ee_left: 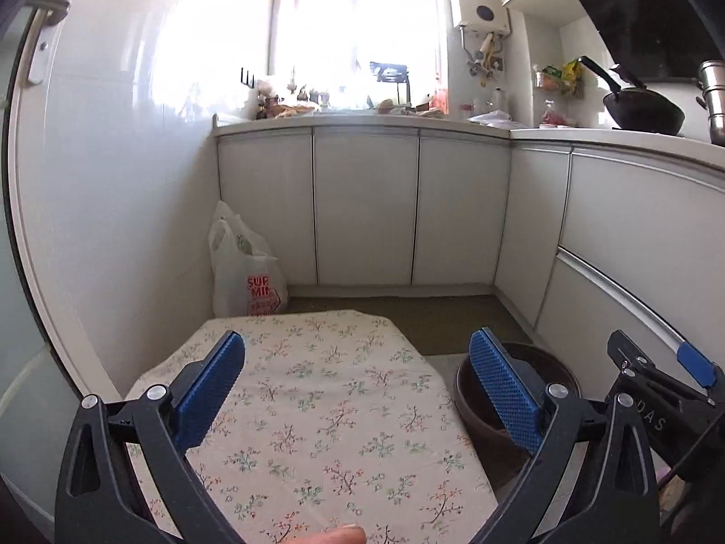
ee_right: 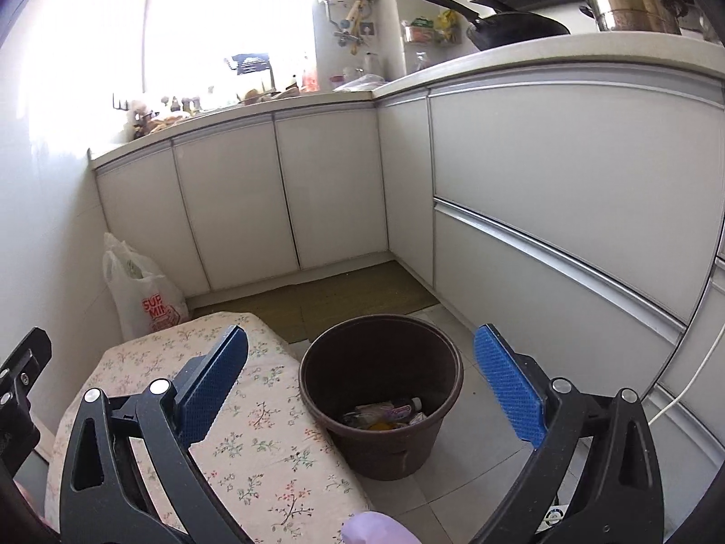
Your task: Collect trash
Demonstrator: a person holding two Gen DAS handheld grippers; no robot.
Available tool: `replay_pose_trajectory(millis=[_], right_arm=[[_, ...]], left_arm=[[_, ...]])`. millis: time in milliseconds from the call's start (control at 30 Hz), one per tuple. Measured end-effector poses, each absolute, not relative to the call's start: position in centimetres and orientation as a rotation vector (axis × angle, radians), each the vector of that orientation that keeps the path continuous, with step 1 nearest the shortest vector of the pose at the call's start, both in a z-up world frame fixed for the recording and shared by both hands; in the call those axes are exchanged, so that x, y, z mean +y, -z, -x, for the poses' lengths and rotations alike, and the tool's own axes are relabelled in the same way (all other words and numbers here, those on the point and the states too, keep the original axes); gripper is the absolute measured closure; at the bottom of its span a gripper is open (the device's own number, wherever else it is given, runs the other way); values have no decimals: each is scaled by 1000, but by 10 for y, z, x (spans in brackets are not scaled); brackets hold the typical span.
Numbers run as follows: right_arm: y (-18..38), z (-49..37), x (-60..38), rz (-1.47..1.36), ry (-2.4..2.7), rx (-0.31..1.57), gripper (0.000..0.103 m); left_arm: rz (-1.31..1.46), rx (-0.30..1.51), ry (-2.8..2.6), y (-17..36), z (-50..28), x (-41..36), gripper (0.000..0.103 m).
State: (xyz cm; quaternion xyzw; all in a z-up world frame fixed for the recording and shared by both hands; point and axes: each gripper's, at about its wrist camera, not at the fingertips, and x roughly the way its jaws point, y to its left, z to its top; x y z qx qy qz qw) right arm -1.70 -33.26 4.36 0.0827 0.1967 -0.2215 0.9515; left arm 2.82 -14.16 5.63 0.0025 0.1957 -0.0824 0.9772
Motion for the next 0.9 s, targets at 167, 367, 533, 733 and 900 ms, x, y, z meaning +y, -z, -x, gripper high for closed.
replay_pose_trajectory(millis=[167,367,533,733,900], right_arm=[[-31,19,-296,-67,432,351,7],[-21,2,-284,-74,372,390,7],[-17,-5,-277,-56,341,399,7],[-14,-8,-271,-52,313,409,7],[-15,-6,-268,-45,302,402,7]], left_arm=[[60,555,153,-15,-40,-112,6],[41,613,126,2,-51,-99,6],[57,608,102,-4,-55,-90,6],[48,615,100,-4,-56,-90,6],[48,616,105,-4,-57,-91,6]])
